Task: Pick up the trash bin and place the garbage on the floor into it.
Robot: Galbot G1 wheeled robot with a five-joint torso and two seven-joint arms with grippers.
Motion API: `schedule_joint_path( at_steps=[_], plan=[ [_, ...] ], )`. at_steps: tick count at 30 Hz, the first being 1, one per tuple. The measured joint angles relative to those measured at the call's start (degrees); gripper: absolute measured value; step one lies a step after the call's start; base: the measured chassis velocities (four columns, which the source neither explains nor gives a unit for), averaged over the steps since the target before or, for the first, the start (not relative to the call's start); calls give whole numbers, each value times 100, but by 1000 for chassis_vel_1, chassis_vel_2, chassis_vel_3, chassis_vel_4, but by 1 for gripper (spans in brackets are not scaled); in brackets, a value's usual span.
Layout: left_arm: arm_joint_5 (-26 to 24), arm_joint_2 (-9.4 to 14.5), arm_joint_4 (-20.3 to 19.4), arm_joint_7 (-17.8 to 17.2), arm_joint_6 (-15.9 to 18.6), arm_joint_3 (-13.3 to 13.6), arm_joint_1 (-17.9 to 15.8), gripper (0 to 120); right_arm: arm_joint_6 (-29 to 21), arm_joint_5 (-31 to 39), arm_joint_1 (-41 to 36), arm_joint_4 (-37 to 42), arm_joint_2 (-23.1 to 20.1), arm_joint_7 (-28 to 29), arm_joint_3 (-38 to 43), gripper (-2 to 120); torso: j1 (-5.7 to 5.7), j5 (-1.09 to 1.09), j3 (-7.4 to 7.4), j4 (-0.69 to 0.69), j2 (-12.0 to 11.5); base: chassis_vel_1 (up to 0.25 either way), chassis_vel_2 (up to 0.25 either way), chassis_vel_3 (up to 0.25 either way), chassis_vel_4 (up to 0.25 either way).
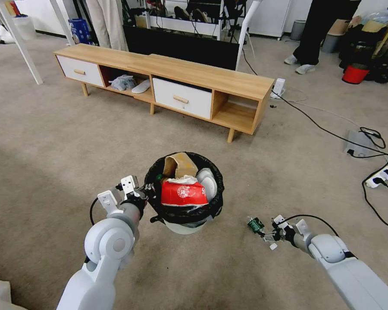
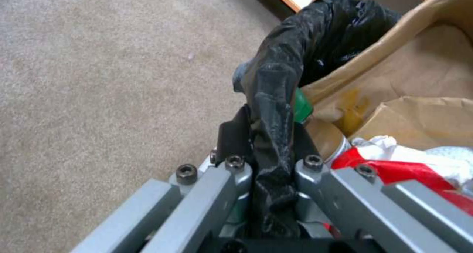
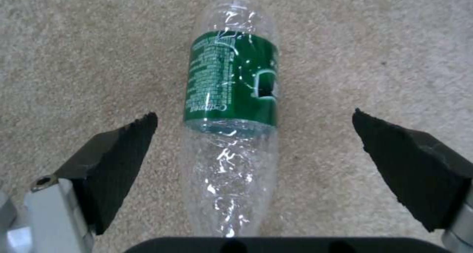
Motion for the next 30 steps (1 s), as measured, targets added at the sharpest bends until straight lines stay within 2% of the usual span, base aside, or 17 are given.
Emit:
schedule_joint_path(
  at_steps=[13, 15, 16, 17, 18, 21, 22, 23, 24, 26, 27, 29, 30],
  plan=[
    [-5, 11, 40, 16, -4, -8, -16, 4, 230, -126, 245, -524, 259, 91, -148, 100, 0, 0, 0, 0, 0, 0, 0, 0, 0],
    [-4, 5, 52, 20, -5, -8, -23, 4, 236, -144, 272, -560, 285, 164, -174, 90, 0, 0, 0, 0, 0, 0, 0, 0, 0],
    [-4, 5, 52, 20, -5, -8, -23, 4, 236, -144, 272, -560, 285, 164, -174, 90, 0, 0, 0, 0, 0, 0, 0, 0, 0],
    [-3, -2, 57, 21, -6, -7, -34, 4, 275, -190, 285, -586, 298, 120, -175, 84, 0, 0, 0, 1, 0, 0, 0, 0, 0],
    [-3, -2, 57, 21, -6, -7, -34, 4, 275, -190, 285, -586, 298, 120, -175, 84, 0, 0, 0, 1, 0, 0, 0, 0, 0],
    [1, -7, 78, 23, -9, -5, -52, 4, 324, -221, 289, -603, 296, 51, -172, 68, 0, 1, 0, 0, 0, 0, 0, 0, 0],
    [1, -7, 78, 23, -9, -5, -52, 4, 324, -221, 289, -603, 296, 51, -172, 68, 0, 1, 0, 0, 0, 0, 0, 0, 0],
    [3, -12, 84, 23, -9, -2, -55, 4, 333, -221, 289, -605, 287, 23, -164, 60, 0, 1, 0, 1, 0, 0, 0, 0, 0],
    [3, -12, 84, 23, -9, -2, -55, 4, 333, -221, 289, -605, 287, 23, -164, 60, 0, 1, 0, 1, 0, 0, 0, 0, 0],
    [7, -28, 95, 23, -9, 3, -65, 4, 367, -225, 286, -614, 265, -36, -148, 49, 0, 1, 0, 0, 0, 0, 0, 0, 0],
    [7, -28, 95, 23, -9, 3, -65, 4, 367, -225, 286, -614, 265, -36, -148, 49, 0, 1, 0, 0, 0, 0, 0, 0, 0],
    [9, -30, 96, 24, -9, 7, -71, 4, 387, -236, 281, -617, 259, -79, -130, 39, 0, 0, 0, 0, 0, 0, 0, 0, 0],
    [9, -30, 96, 24, -9, 7, -71, 4, 387, -236, 281, -617, 259, -79, -130, 39, 0, 0, 0, 0, 0, 0, 0, 0, 0]
  ],
)
